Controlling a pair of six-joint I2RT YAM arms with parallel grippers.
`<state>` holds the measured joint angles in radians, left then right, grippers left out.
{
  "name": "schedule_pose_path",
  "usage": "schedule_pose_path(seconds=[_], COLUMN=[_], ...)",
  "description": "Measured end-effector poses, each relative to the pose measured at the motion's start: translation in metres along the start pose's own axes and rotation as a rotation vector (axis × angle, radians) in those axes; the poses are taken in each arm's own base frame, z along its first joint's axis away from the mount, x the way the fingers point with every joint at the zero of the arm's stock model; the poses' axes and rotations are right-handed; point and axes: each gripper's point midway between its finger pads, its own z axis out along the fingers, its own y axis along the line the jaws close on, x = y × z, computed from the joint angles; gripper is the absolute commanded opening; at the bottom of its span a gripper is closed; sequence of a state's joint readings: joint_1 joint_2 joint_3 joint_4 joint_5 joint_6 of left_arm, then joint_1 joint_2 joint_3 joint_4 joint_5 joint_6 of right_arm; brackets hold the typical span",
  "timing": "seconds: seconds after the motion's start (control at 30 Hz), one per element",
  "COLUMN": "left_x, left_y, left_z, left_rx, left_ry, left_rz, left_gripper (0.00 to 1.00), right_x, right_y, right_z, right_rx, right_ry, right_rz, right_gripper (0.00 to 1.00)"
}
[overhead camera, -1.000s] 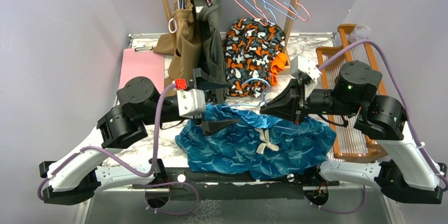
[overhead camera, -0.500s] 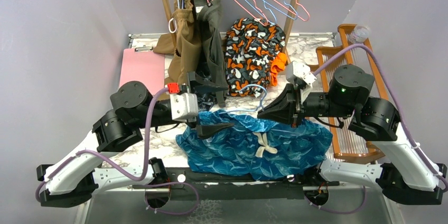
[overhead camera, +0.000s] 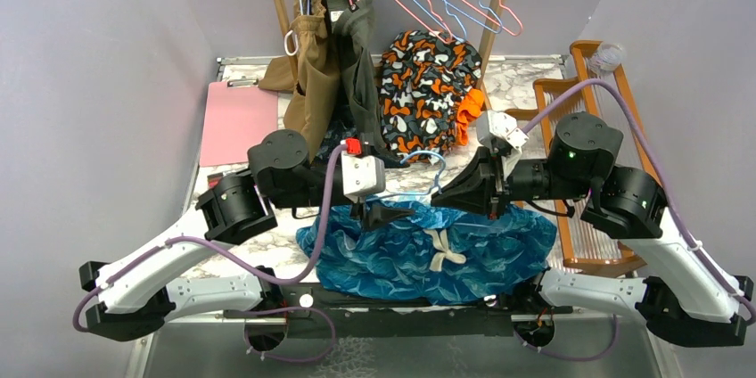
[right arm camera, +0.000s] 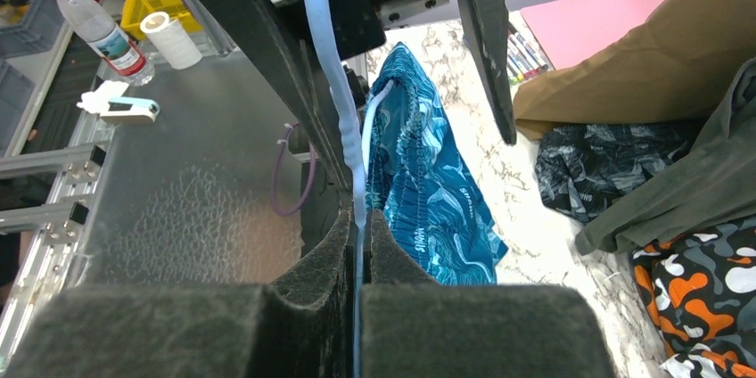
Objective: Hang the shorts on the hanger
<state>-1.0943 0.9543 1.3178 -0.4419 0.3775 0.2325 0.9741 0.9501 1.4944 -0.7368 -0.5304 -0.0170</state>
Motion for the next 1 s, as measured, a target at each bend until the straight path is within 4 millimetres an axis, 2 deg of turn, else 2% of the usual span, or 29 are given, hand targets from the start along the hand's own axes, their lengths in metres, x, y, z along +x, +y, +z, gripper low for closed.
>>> schedule_pose_path(seconds=[0.13,0.3,0.37,0.5,0.67,0.8,0.83,0.87,0.9,1.0], left_x=[0.008,0.013,0.012,0.013,0.017,0.019,0.019,0.019,0.020,0.020], left_y=[-0.003,-0.006,-0.008,-0.010,-0.012,-0.014,-0.014,-0.014,-0.011,-0.006], left_z=[0.008,0.012,0.012,0.014,0.019,0.020,0.020,0.020,0.020,0.018], left_rx=[0.031,0.055,0.063,0.078,0.099,0.109,0.109,0.107,0.091,0.060], left_ry=[0.022,0.038,0.035,0.036,0.047,0.053,0.053,0.053,0.058,0.058], left_rz=[-0.013,-0.025,-0.028,-0.031,-0.039,-0.042,-0.041,-0.041,-0.041,-0.038], left_gripper=[0.62,0.43,0.33,0.25,0.00,0.00,0.00,0.00,0.00,0.00], right_x=[-0.001,0.001,0.001,0.004,0.008,0.008,0.008,0.008,0.007,0.005], right_y=[0.000,-0.002,-0.002,-0.004,-0.006,-0.008,-0.008,-0.008,-0.008,-0.010], right_z=[0.000,0.000,0.000,0.002,0.003,0.003,0.003,0.003,0.003,0.002], right_rx=[0.000,0.002,0.002,0.003,0.009,0.016,0.016,0.016,0.016,0.036], right_ry=[-0.005,0.001,0.001,0.009,0.017,0.018,0.018,0.018,0.014,0.010], right_rz=[-0.007,-0.029,-0.040,-0.058,-0.066,-0.072,-0.072,-0.071,-0.070,-0.054], right_gripper=[0.01,0.01,0.01,0.01,0.01,0.01,0.09,0.24,0.57,0.61])
